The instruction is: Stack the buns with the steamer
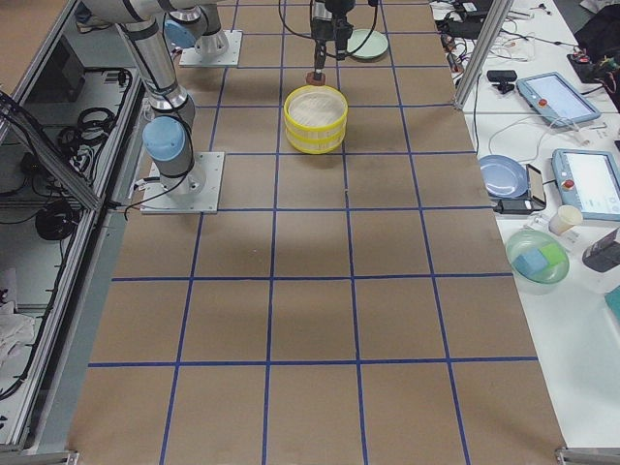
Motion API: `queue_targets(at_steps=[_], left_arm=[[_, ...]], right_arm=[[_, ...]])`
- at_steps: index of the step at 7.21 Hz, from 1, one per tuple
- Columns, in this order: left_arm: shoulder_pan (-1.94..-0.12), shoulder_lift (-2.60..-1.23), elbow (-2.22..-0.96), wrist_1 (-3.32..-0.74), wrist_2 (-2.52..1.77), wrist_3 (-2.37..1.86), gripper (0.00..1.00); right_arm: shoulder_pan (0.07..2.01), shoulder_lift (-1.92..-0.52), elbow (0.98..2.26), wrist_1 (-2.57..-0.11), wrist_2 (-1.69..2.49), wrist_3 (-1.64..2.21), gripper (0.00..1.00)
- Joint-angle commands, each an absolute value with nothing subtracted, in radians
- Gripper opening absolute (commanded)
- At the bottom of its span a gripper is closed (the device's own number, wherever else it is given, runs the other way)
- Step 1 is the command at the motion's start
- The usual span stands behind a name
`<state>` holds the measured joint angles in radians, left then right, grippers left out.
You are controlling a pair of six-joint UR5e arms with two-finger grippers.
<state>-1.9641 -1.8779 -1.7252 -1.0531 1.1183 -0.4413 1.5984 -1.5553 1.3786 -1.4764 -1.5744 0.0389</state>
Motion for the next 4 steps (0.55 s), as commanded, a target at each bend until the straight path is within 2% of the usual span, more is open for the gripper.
queue_targets(at_steps=[1,2,3,4], left_arm=[[-1.990,-1.919,-1.732,-1.003,1.114,-0.489,0.67],[-1.990,-1.916,-1.724,-1.000,1.114,-0.491,0.89],[-1.990,-1.904,-1.723,-1.002,1.130,-0.492,0.99],[-1.990,-1.898,-1.723,-1.002,1.162,-0.494,1.00]], right_arm=[[1.595,-1.558,1.376,-1.468,-1.572,0.104,1.00],[1.597,-1.559,1.377,-1.467,-1.572,0.104,1.00],[1.595,-1.559,1.388,-1.465,-1.578,0.101,1.00],[1.597,-1.559,1.397,-1.466,-1.574,0.100,1.00]])
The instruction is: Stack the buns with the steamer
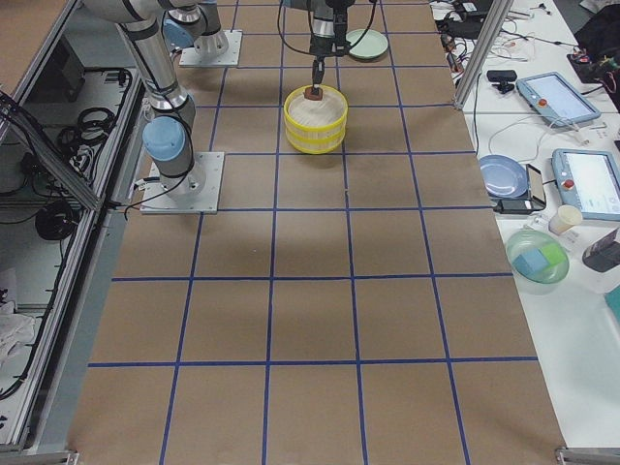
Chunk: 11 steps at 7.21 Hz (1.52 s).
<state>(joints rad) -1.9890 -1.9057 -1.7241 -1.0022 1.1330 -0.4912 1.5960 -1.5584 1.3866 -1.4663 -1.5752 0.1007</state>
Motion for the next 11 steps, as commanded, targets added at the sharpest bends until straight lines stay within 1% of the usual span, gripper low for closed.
queue_targets(at_steps=[1,2,3,4,5,6,7,9,11], left_arm=[[-1.990,-1.891,-1.720,-1.008,1.170,-0.494,1.00],[-1.983,-1.873,-1.707,-1.028,1.259,-0.485,0.99],[-1.982,-1.850,-1.650,-1.134,1.472,-0.467,0.99],[-1.961,-1.835,-1.555,-1.266,1.579,-0.359,0.99],[-1.907,-1.801,-1.472,-1.420,1.662,-0.253,1.00],[-1.849,-1.758,-1.436,-1.472,1.661,-0.200,1.00],[-1.795,-1.725,-1.433,-1.480,1.628,-0.190,1.00],[-1.662,-1.646,-1.430,-1.572,1.621,-0.035,1.00],[-1.515,-1.611,-1.440,-1.595,1.600,0.096,1.00]], right_arm=[[1.597,-1.559,1.397,-1.465,-1.575,0.100,1.00],[1.597,-1.559,1.397,-1.466,-1.575,0.100,1.00],[1.597,-1.559,1.397,-1.466,-1.575,0.100,1.00],[1.597,-1.559,1.399,-1.466,-1.575,0.100,1.00],[1.597,-1.559,1.399,-1.466,-1.574,0.100,1.00],[1.597,-1.559,1.399,-1.466,-1.575,0.100,1.00],[1.597,-1.559,1.399,-1.468,-1.574,0.100,1.00],[1.597,-1.559,1.399,-1.468,-1.572,0.100,1.00],[1.597,-1.559,1.399,-1.468,-1.574,0.100,1.00]])
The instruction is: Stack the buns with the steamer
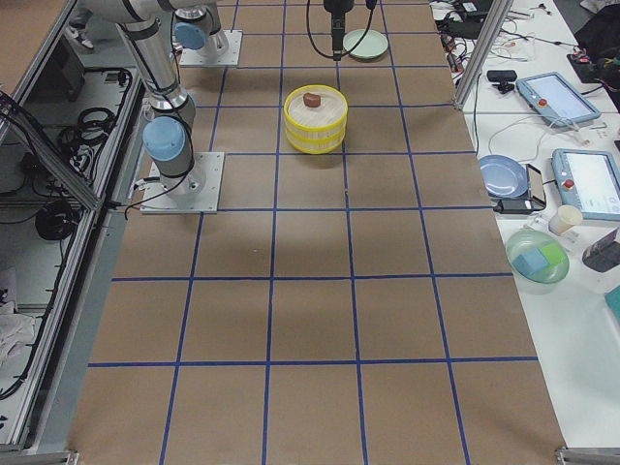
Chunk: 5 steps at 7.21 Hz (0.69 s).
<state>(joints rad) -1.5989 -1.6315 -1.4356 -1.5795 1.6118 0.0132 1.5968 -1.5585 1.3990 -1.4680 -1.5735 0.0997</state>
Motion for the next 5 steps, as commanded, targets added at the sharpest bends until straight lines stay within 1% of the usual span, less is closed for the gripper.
queue_targets(at_steps=[1,5], left_arm=[[-1.476,-1.605,-1.456,-1.607,1.595,0.121,1.00],[-1.465,-1.580,-1.480,-1.606,1.595,0.123,1.00]], right_arm=[[1.598,-1.559,1.399,-1.468,-1.574,0.100,1.00],[1.597,-1.559,1.399,-1.466,-1.574,0.100,1.00]])
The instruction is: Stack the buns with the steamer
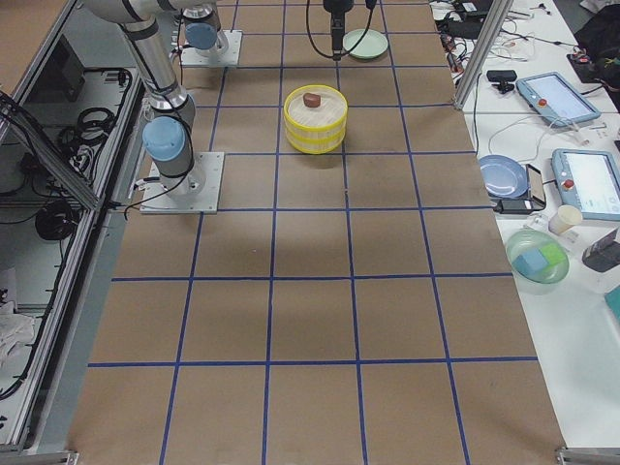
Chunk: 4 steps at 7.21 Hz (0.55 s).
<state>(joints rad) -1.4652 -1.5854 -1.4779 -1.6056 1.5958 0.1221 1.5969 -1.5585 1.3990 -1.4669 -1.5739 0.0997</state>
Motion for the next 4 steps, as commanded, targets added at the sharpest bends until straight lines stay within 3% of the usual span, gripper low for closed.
queue_targets(at_steps=[1,4], left_arm=[[-1.465,-1.577,-1.480,-1.606,1.595,0.123,1.00],[-1.465,-1.572,-1.480,-1.606,1.595,0.121,1.00]], right_arm=[[1.598,-1.559,1.401,-1.466,-1.574,0.100,1.00],[1.598,-1.559,1.402,-1.466,-1.574,0.100,1.00]])
